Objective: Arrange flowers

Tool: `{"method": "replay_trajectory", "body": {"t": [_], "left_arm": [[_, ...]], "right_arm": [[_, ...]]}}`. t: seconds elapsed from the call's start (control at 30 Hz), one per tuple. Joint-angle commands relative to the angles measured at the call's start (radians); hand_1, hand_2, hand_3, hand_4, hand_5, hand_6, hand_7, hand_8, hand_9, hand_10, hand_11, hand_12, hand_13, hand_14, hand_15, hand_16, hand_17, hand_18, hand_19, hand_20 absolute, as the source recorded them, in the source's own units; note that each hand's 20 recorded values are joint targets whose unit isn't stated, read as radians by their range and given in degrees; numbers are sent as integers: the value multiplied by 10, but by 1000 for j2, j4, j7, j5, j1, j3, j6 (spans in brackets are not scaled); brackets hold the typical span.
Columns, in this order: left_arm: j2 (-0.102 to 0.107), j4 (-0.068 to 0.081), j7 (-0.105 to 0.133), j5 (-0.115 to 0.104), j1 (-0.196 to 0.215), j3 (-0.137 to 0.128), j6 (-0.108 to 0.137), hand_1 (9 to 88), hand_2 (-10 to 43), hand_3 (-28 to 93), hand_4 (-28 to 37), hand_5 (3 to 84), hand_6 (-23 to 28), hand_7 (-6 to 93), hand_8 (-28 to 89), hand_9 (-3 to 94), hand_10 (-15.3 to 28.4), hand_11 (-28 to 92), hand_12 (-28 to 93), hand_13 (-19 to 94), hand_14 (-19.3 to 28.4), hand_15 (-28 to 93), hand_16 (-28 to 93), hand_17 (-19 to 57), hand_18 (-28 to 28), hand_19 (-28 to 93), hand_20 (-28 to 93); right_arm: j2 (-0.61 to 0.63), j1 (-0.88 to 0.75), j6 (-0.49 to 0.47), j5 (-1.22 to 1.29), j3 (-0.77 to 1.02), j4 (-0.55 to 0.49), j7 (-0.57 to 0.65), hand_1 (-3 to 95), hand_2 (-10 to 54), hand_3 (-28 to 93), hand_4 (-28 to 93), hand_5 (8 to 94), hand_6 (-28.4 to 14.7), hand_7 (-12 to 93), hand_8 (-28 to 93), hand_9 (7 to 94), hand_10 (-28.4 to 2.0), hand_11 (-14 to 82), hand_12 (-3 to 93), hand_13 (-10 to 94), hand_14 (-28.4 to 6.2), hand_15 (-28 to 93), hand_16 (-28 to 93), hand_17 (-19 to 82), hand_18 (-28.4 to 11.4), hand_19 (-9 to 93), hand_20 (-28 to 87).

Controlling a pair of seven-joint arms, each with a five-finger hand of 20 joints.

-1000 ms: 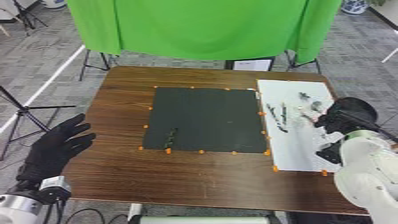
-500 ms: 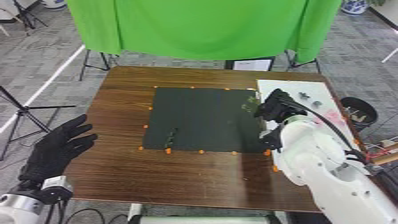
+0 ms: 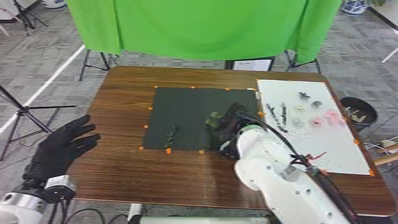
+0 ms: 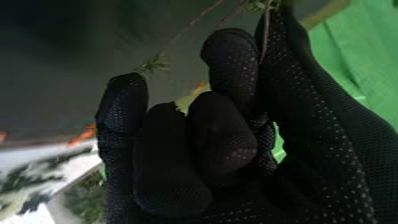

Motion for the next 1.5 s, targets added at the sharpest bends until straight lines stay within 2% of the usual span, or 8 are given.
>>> {"method": "replay_trajectory", "body": {"t": [0.03, 0.23, 0.33, 0.5, 1.03, 1.43, 1.5], "left_arm": [[11, 9, -10, -3, -11, 16, -10, 224, -41, 715, -283, 312, 52, 178, -97, 269, 131, 235, 177, 204, 177, 454, -38, -95, 223, 407, 93], [16, 12, -14, -3, -20, 22, -11, 224, -41, 715, -283, 313, 53, 177, -98, 268, 132, 234, 177, 203, 177, 454, -37, -95, 223, 408, 93], [15, 18, -20, -2, -31, 29, -19, 224, -42, 716, -283, 313, 53, 176, -97, 269, 132, 234, 177, 203, 177, 455, -37, -95, 223, 407, 92], [16, 17, -23, -2, -31, 30, -18, 224, -41, 716, -283, 313, 54, 175, -97, 269, 131, 234, 178, 203, 177, 455, -37, -95, 224, 408, 93], [19, 24, -29, -4, -43, 38, -26, 224, -41, 716, -283, 313, 53, 177, -97, 269, 132, 236, 177, 203, 177, 456, -37, -95, 223, 409, 92], [18, 23, -32, -2, -39, 35, -27, 224, -41, 716, -283, 313, 53, 177, -97, 269, 131, 235, 177, 203, 178, 456, -38, -95, 224, 409, 92], [17, 23, -34, -2, -39, 35, -31, 224, -41, 716, -283, 313, 53, 177, -97, 268, 132, 235, 177, 203, 177, 455, -38, -95, 224, 409, 92]], "right_arm": [[-81, 22, 10, -72, -52, 49, -4, 386, -95, 862, -154, 787, 12, 519, 247, 888, -59, 671, 538, 840, -73, 871, 381, 354, -201, 840, 366], [-118, 13, 26, -94, -63, 77, -4, 383, -95, 858, -152, 795, 14, 510, 238, 894, -57, 663, 533, 847, -71, 865, 381, 361, -202, 846, 357], [-127, 4, 61, -120, -74, 88, 1, 384, -95, 856, -155, 795, 15, 508, 240, 894, -57, 661, 535, 847, -71, 864, 382, 361, -202, 847, 354], [-138, -14, 72, -138, -75, 100, 3, 382, -95, 854, -157, 796, 15, 502, 239, 894, -58, 658, 538, 847, -72, 863, 386, 361, -201, 849, 351], [-158, -54, 19, -153, -71, 105, -16, 354, -90, 851, -192, 806, 14, 481, 221, 894, -57, 651, 537, 846, -71, 855, 391, 359, -202, 852, 344], [-158, -56, -2, -164, -71, 106, -26, 313, -95, 854, -214, 805, 10, 458, 213, 885, -63, 643, 537, 837, -74, 849, 393, 348, -204, 845, 348], [-156, -54, 7, -186, -72, 113, -37, 292, -95, 858, -235, 805, 9, 461, 179, 885, -63, 642, 537, 835, -75, 849, 395, 347, -204, 844, 349]]}}
